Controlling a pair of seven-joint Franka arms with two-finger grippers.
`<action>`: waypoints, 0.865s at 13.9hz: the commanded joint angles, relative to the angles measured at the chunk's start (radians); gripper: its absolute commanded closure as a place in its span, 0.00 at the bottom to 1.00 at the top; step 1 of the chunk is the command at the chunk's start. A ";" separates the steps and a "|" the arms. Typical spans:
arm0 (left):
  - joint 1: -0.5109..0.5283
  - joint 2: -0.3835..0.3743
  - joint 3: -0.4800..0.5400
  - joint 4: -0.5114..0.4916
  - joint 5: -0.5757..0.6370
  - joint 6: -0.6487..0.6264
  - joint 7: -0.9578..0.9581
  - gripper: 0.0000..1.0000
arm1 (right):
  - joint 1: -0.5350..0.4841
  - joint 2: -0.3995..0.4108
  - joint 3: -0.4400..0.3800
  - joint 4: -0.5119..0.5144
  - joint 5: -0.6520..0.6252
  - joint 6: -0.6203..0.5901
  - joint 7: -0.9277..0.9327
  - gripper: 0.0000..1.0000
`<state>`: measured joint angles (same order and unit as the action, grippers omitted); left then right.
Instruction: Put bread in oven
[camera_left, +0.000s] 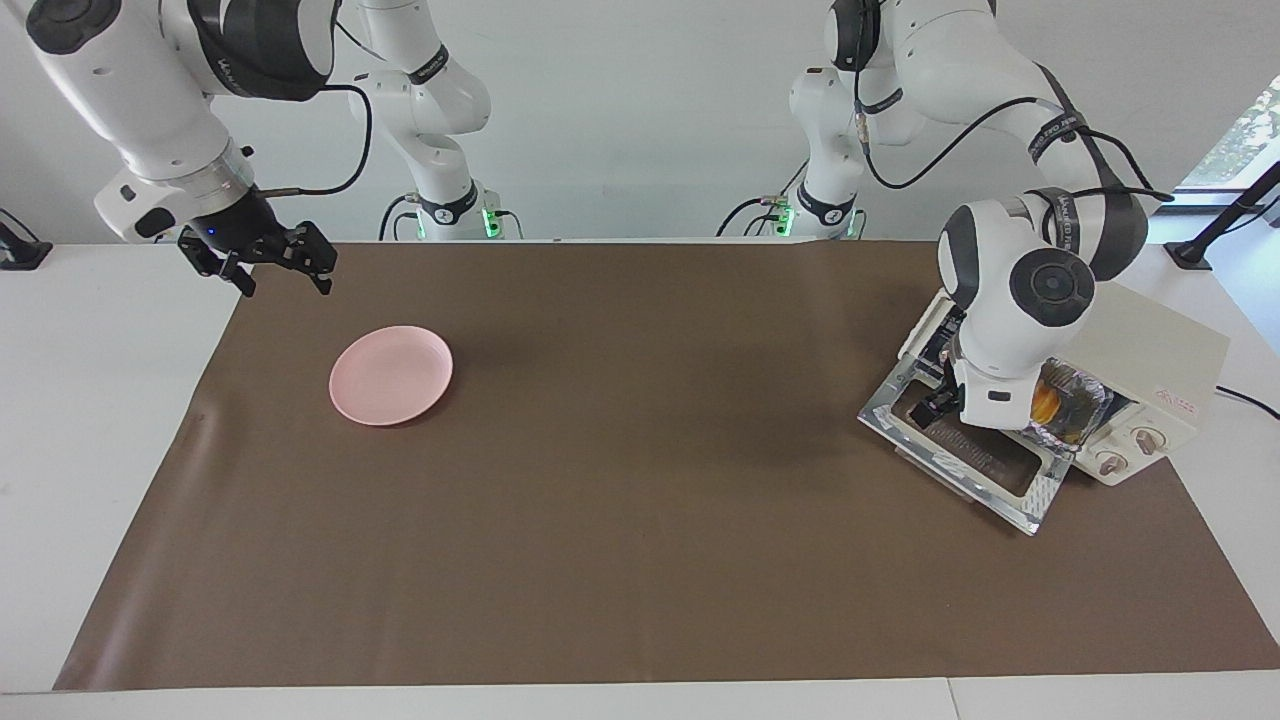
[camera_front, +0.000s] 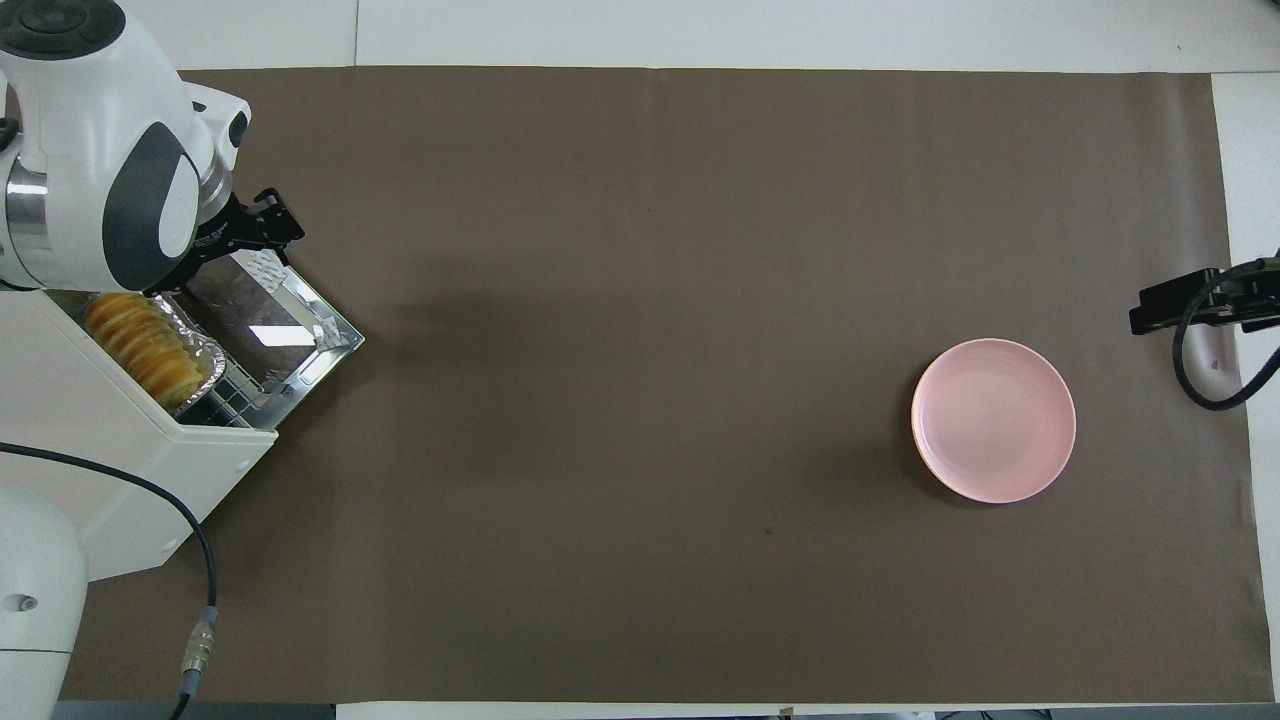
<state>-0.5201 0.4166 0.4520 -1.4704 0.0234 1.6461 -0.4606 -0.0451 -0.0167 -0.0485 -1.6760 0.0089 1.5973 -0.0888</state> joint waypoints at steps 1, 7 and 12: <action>-0.003 -0.087 0.001 -0.010 -0.011 -0.063 0.127 0.00 | -0.002 -0.020 -0.001 -0.019 -0.015 -0.008 -0.019 0.00; 0.009 -0.312 0.002 -0.126 -0.010 -0.166 0.325 0.00 | -0.002 -0.020 -0.001 -0.019 -0.015 -0.008 -0.019 0.00; 0.357 -0.449 -0.408 -0.201 -0.010 -0.206 0.384 0.00 | -0.002 -0.020 -0.001 -0.019 -0.015 -0.008 -0.019 0.00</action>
<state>-0.2612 0.0356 0.1650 -1.6059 0.0194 1.4519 -0.0905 -0.0451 -0.0167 -0.0485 -1.6760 0.0089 1.5973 -0.0888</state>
